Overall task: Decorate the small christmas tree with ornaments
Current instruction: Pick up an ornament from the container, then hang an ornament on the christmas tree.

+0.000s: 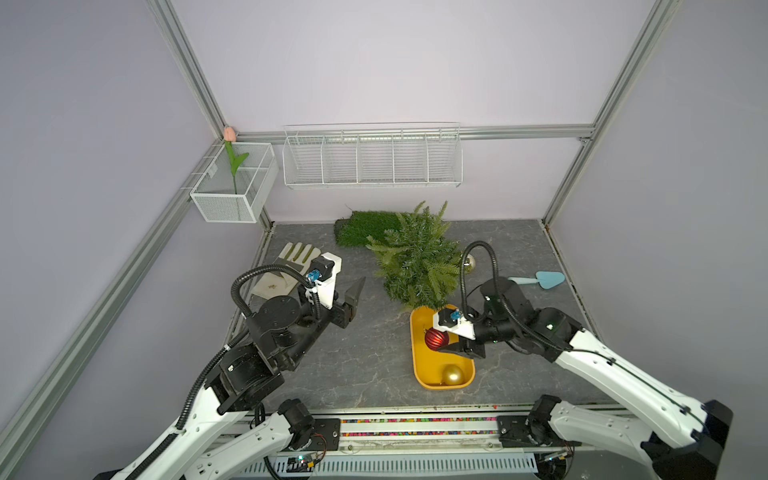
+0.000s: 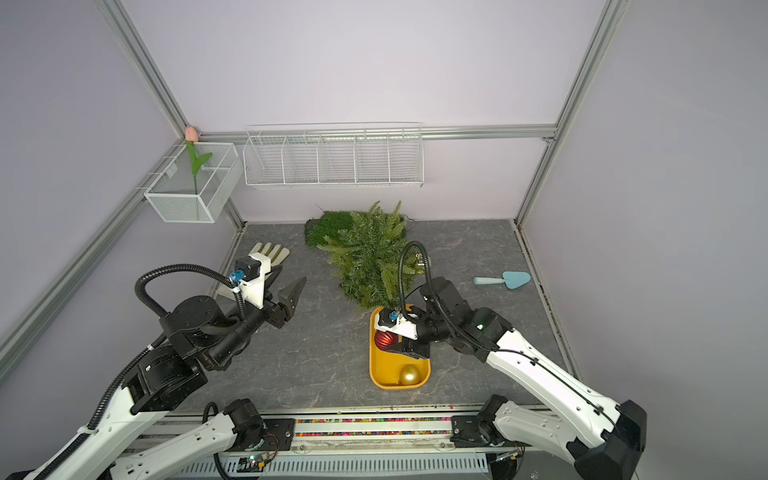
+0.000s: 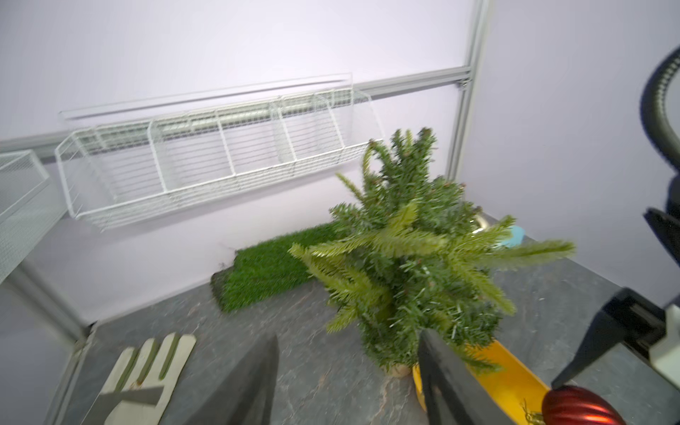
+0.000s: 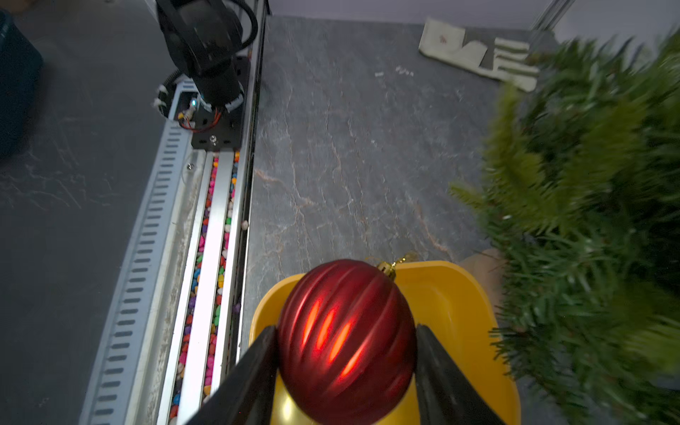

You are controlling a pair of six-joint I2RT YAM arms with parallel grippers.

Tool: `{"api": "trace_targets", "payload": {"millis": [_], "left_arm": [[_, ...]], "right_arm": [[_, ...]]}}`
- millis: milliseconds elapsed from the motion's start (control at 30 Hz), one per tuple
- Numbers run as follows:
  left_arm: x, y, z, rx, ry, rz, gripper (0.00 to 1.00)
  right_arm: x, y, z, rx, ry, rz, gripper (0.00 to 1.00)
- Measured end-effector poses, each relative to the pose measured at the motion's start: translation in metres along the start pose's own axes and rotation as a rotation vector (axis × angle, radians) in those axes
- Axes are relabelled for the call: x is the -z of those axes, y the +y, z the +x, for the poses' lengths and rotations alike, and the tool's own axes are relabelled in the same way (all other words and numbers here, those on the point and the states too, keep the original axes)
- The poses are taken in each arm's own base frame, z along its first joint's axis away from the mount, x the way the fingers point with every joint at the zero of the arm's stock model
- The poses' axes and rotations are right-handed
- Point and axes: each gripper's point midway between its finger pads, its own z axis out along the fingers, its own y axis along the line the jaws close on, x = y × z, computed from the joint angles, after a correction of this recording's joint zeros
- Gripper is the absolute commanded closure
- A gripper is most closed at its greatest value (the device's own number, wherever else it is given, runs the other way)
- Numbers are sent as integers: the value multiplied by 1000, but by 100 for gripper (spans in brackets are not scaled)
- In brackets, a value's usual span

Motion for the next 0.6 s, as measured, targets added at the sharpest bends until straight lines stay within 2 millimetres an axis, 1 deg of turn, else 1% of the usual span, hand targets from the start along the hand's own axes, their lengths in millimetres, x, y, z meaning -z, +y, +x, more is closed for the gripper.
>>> {"api": "trace_targets", "payload": {"millis": [33, 167, 267, 333, 400, 500, 600], "left_arm": [[-1, -7, -4, -13, -15, 40, 38], [-9, -37, -13, -72, -40, 199, 40], [-12, -63, -21, -129, -57, 344, 41], [-13, -80, -25, -167, -68, 438, 41], [-11, -92, -28, -199, -81, 510, 42], [-9, -100, -35, -238, -102, 561, 41], [-8, -96, -40, -255, -126, 536, 40]], "right_arm": [[9, 1, -9, 8, -28, -1, 44], [36, 3, -34, 24, -117, -16, 46], [55, -3, -53, 26, -186, -20, 47], [67, -4, -68, 45, -237, -28, 47], [77, -4, -79, 64, -275, -33, 47], [89, -9, -93, 86, -318, -9, 47], [99, -24, -105, 92, -360, 52, 47]]}}
